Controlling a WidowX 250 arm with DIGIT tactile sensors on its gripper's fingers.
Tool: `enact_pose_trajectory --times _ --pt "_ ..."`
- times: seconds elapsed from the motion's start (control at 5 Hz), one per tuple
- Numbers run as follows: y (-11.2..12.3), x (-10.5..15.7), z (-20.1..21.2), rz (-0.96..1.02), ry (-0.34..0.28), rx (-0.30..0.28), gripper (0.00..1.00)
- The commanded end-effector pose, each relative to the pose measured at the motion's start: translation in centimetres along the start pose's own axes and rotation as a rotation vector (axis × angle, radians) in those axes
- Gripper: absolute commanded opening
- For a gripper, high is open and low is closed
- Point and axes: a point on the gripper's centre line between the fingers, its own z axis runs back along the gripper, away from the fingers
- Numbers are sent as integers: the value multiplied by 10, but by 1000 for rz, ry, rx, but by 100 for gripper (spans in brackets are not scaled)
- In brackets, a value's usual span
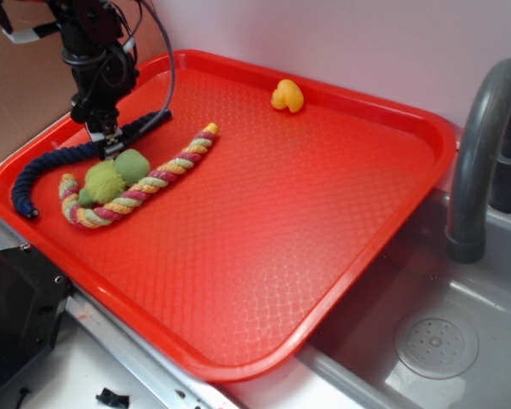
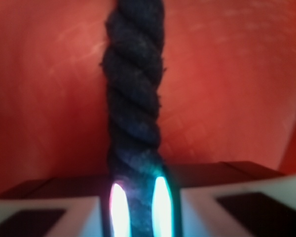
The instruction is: Grab the blue rope.
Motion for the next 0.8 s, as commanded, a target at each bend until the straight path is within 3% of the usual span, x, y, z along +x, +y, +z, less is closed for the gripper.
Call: enact_pose_trajectory --times 0.0,0.4,0.6 --pt "-29 -2 122 316 -140 8 0" --pt "-89 -22 228 253 -292 -160 0" --pt "-106 -12 221 246 -264 -101 0"
